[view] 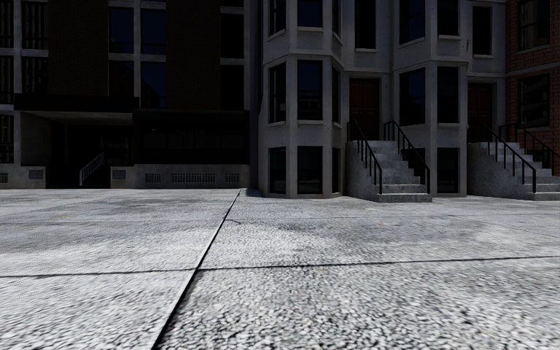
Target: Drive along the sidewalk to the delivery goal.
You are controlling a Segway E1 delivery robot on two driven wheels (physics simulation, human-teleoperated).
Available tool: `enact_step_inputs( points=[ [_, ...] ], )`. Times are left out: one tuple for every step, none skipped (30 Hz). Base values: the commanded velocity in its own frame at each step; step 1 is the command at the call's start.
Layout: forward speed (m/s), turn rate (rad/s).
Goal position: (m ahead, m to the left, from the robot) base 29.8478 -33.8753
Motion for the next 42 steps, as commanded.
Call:
enact_step_inputs(
  points=[
    [0.0,0.0],
    [0.0,0.0],
    [0.0,0.0],
    [0.0,0.0],
    [0.0,0.0],
    [0.0,0.0],
    [0.0,0.0],
    [0.0,0.0],
    [0.0,0.0],
    [0.0,0.0],
    [0.0,0.0],
    [0.0,0.0],
    [0.0,0.0],
    [0.0,0.0],
    [0.0,0.0],
    [0.0,0.0],
    [0.0,0.0],
    [0.0,0.0],
    [0.0,0.0],
    [0.0,0.0],
    [0.0,0.0],
    [0.0,0.0],
    [0.0,0.0],
    [0.0,0.0],
    [0.0,0.0],
    [0.0,0.0],
    [0.0,0.0],
    [0.0,0.0],
    [0.0,0.0],
    [0.0,0.0],
    [2.0,-0.1],
    [2.0,-0.1],
    [2.0,-0.19],
    [2.0,-0.31],
    [2.0,-0.31],
    [2.0,-0.5],
    [2.0,-0.66],
    [2.0,-0.73],
    [2.0,-0.73],
    [2.0,-0.75],
    [2.0,-0.75],
    [2.0,-0.76]
  ],
)
